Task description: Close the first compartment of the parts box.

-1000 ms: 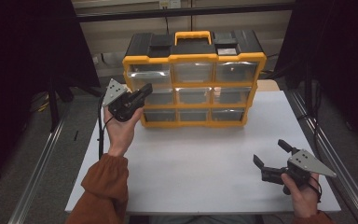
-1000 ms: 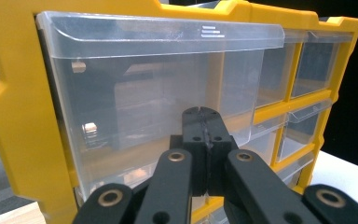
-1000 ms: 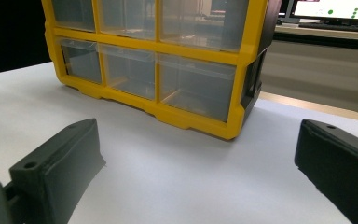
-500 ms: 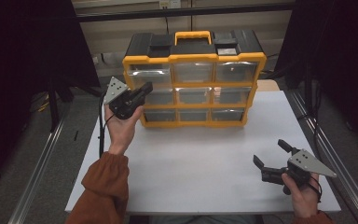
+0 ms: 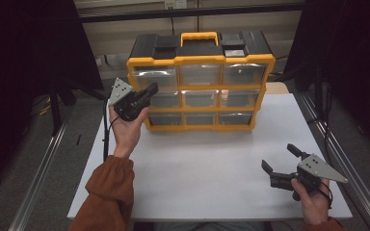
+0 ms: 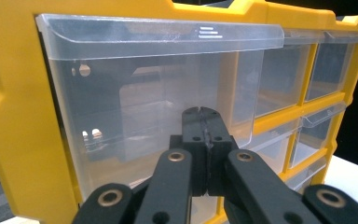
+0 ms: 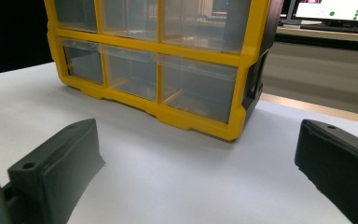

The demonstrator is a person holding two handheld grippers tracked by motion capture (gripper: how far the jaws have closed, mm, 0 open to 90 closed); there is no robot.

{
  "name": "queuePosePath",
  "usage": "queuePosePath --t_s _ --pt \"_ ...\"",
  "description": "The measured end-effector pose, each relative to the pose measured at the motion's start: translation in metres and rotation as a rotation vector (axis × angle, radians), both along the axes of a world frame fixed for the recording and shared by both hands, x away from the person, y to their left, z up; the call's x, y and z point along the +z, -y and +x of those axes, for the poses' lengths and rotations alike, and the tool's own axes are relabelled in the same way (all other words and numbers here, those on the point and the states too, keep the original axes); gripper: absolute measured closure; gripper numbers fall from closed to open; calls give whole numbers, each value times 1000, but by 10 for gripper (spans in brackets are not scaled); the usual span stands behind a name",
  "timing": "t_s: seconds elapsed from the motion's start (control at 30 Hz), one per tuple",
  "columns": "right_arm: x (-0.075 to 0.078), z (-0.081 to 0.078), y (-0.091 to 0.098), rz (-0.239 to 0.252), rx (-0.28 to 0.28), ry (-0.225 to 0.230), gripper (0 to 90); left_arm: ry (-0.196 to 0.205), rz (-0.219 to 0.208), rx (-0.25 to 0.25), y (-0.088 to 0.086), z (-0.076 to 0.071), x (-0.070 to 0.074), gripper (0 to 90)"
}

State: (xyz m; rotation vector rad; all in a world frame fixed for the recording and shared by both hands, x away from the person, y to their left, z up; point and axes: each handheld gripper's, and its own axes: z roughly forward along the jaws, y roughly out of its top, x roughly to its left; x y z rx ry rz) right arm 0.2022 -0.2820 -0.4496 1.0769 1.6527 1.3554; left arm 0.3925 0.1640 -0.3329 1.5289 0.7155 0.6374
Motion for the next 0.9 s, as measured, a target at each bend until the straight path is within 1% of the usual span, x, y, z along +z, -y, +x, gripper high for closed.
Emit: queuePosePath --t_s 0.37,0.5,0.67,0.73,0.77,0.83,0.87,0.9 --pt "0 0 0 -1 1 0 1 1 4 9 1 4 0 900" --pt "0 0 0 -1 0 -1 1 -6 6 3 1 6 1 900" --pt "0 0 0 -1 -1 -2 1 -7 5 12 2 8 0 900" --pt "0 0 0 -1 -1 -1 1 -9 11 9 2 9 1 900" --pt "0 0 0 0 -1 -2 1 -10 3 13 2 9 1 900" --pt "0 0 0 0 -2 -2 1 -8 12 14 2 10 1 900" --pt "0 0 0 -1 -1 -1 1 -9 -5 18 3 10 1 900" --pt "0 0 0 0 -1 -2 1 -9 -9 19 4 11 0 900"
